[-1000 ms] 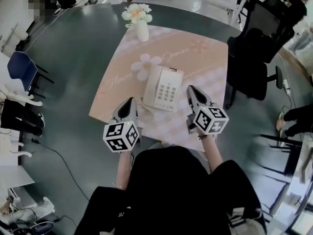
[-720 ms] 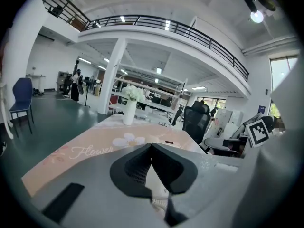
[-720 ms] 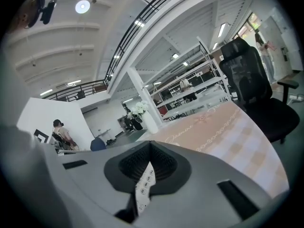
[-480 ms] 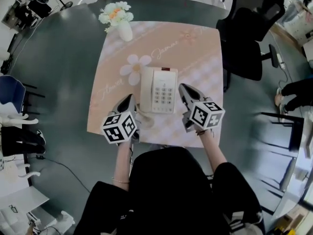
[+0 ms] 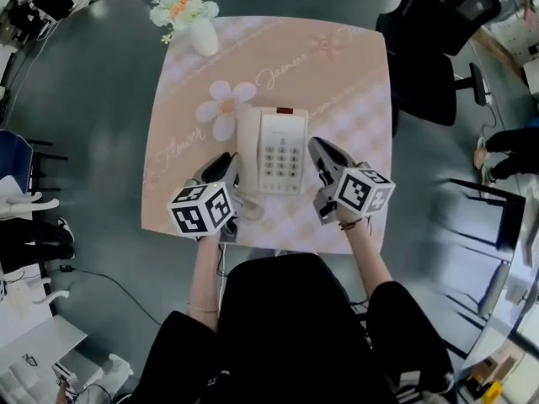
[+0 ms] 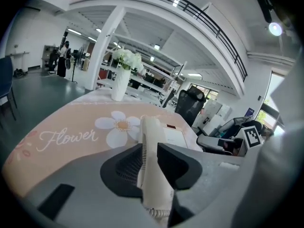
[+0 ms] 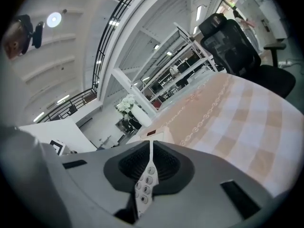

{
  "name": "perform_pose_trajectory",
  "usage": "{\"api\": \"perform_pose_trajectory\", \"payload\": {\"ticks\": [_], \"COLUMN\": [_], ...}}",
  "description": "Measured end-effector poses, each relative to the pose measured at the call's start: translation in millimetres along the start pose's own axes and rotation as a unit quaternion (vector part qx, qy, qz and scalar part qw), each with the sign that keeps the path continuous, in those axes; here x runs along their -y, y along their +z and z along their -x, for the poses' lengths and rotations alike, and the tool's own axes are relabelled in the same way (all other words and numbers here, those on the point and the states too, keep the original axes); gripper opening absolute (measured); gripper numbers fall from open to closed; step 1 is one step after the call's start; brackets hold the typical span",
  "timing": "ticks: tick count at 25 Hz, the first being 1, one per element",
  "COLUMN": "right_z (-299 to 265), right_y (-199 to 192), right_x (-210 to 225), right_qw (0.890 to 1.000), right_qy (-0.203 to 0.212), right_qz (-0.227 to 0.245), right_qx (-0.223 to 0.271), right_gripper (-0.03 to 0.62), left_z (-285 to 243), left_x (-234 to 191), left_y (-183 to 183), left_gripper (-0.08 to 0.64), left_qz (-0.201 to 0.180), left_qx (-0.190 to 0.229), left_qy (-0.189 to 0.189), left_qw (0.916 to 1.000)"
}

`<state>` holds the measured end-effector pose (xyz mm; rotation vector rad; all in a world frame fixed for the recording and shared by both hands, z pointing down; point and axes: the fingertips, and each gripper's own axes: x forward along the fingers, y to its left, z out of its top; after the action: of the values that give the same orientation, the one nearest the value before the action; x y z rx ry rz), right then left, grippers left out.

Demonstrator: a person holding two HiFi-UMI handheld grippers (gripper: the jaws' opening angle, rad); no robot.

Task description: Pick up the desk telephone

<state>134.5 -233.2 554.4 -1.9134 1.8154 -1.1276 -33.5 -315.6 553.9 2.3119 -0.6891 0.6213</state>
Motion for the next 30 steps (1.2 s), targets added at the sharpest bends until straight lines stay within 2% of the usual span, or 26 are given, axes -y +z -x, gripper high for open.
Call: {"api": "perform_pose_trajectory", "payload": {"ticks": [2,4,7,11,18,30], "right_z": [-4,-9,-14,-24,-33,-47], "right_y": [-1,-10,-15,-18,-24,-39], "right_x": [1,6,12,15,23,25], "right_qw": [1.0,1.0,0.998,0.996,0.992,0.985], "right_qy": [0.002,0.0,-0.013,-0.017,-0.035,-0.041], "right_qz": [-0.011,-0.028,-0.053,-0.087,-0.117,-0.134], "right_qx": [-0.001,-0.012,-0.016,-0.017,-0.028,-0.098], "right_gripper": [0.016,0.079,0.135,0.209,0.241,0.242], "left_z": [-6,-12,-21,-32,-47,-62], "left_x": [1,2,2,4,7,6], "left_y": [-2,-4,-7,-11,-20,-32], "left_gripper": [0.112,0.148,0.243,0.283,0.314,0.316], "left_qz": [0.01,0.018,0.03,0.043,0.057,0.053], "left_qx": [-0.006,-0.01,-0.018,-0.034,-0.068,-0.106], "left_qy": [-0.009,-0.016,-0.019,-0.034,-0.052,-0.061], "left_qw": [0.9999,0.9996,0.9992,0.998,0.9947,0.9911]}}
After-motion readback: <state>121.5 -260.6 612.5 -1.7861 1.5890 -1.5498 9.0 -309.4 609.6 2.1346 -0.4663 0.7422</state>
